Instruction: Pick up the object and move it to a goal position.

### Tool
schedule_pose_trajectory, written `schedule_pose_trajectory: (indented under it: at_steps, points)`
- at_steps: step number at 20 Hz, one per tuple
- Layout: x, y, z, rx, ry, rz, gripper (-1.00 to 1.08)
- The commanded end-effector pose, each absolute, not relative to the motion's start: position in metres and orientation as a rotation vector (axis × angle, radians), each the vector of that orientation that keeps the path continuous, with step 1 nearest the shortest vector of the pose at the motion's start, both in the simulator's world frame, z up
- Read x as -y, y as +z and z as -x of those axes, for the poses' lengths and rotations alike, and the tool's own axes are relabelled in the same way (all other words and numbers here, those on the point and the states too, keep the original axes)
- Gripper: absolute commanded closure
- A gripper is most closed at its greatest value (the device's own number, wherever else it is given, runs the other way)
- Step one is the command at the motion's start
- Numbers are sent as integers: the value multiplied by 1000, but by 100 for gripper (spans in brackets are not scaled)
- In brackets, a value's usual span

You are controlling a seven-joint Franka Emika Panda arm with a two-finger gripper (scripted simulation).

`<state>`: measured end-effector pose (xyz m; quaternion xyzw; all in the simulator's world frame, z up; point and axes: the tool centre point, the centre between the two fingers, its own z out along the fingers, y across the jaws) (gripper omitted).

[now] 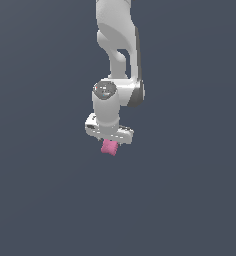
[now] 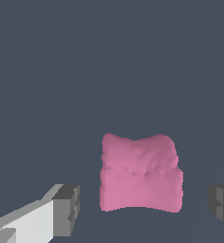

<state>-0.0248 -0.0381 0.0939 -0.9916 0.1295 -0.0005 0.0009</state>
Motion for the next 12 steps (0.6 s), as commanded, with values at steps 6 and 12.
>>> schedule_pose_trajectory:
  at_steps: [6,12]
  points:
    - [41,87,27,-428,1,3112,-92]
    - [41,63,28,-433,0,3112,-92]
